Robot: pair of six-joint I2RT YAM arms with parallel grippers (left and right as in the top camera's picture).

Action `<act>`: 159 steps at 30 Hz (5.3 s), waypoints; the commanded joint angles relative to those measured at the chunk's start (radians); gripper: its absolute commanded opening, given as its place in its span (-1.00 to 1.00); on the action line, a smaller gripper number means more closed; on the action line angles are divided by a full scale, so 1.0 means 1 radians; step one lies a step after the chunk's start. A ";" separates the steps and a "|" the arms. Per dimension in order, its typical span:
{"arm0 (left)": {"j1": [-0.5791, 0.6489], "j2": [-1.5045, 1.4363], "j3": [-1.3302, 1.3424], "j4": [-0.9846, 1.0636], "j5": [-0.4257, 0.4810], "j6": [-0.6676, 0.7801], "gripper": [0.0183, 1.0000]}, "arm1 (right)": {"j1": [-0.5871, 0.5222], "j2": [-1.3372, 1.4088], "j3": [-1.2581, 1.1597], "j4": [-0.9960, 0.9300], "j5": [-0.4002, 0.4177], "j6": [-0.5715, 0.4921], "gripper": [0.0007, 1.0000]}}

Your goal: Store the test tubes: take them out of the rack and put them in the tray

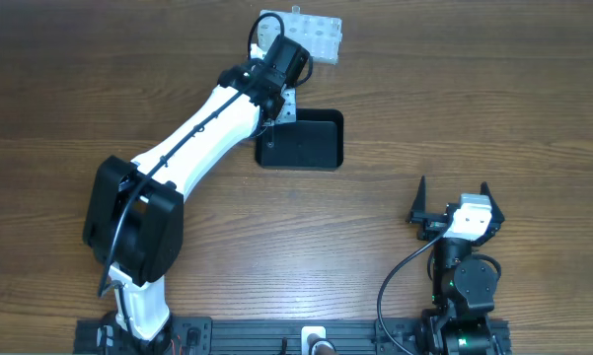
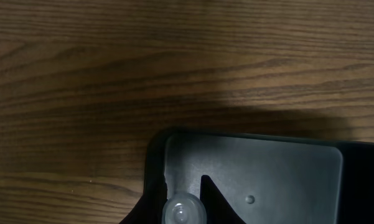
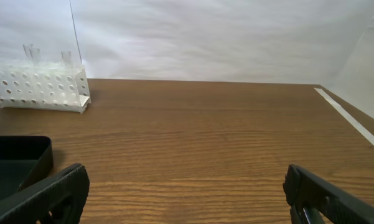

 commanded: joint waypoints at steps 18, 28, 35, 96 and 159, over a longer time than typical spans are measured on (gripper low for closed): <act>-0.005 0.058 0.000 0.003 -0.003 -0.014 -0.82 | -0.005 -0.007 -0.006 -0.001 0.012 -0.005 0.99; -0.005 0.060 0.000 -0.020 0.016 -0.015 -0.78 | -0.005 -0.007 -0.006 -0.001 0.012 -0.005 0.98; -0.005 0.060 0.000 -0.020 0.024 -0.014 -0.71 | -0.005 -0.007 -0.006 -0.001 0.012 -0.005 0.98; 0.219 0.295 0.360 0.555 0.341 0.567 0.98 | -0.005 -0.007 -0.006 -0.001 0.012 -0.005 0.99; 0.210 0.415 0.364 0.756 0.348 0.541 0.84 | -0.005 -0.007 -0.006 -0.001 0.012 -0.005 0.98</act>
